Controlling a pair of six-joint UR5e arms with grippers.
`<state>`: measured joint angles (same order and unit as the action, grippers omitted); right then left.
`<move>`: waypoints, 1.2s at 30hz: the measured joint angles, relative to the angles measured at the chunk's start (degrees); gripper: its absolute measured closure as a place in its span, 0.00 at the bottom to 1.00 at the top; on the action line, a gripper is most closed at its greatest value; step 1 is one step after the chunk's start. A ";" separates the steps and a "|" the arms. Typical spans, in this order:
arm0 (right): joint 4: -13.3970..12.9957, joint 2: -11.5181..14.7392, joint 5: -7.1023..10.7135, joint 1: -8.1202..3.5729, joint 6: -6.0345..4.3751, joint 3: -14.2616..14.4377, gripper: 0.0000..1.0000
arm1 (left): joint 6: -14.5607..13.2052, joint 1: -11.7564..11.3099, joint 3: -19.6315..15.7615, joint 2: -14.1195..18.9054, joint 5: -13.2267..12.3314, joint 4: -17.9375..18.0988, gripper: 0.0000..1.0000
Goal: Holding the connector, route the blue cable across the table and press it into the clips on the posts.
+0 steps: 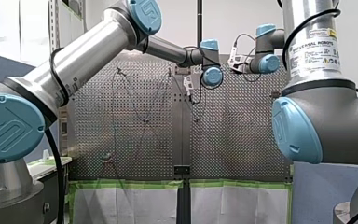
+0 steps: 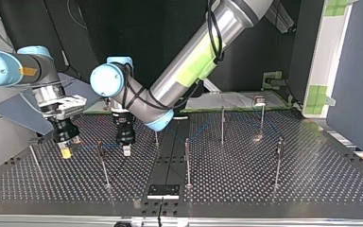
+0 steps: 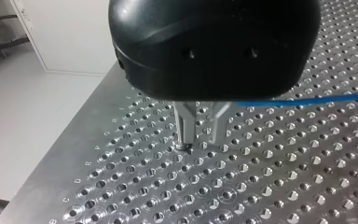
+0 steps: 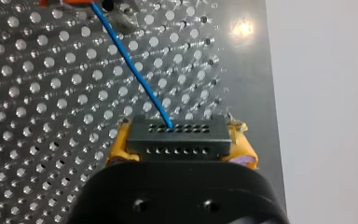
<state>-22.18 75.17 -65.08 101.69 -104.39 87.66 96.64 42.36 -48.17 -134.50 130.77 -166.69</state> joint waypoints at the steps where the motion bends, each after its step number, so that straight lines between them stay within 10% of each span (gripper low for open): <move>1: 0.00 -0.01 -0.01 -0.02 0.00 0.00 1.00 | 0.01 0.01 -0.03 0.00 0.05 -0.02 0.24; 4: 0.00 -0.01 0.00 -0.01 0.00 0.00 1.00 | 0.13 0.10 -0.18 0.00 0.22 -0.15 0.00; 24: 0.00 0.00 0.00 -0.01 0.00 0.00 1.00 | 9.14 3.61 -2.49 1.30 5.90 -9.65 0.00; 36: 0.00 -0.01 0.00 -0.01 0.00 0.00 1.00 | 9.10 5.34 -8.55 7.27 2.77 -5.21 0.00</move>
<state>-22.19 75.16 -65.08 101.68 -104.39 87.66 105.74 47.70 -56.72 -127.23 133.55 -171.91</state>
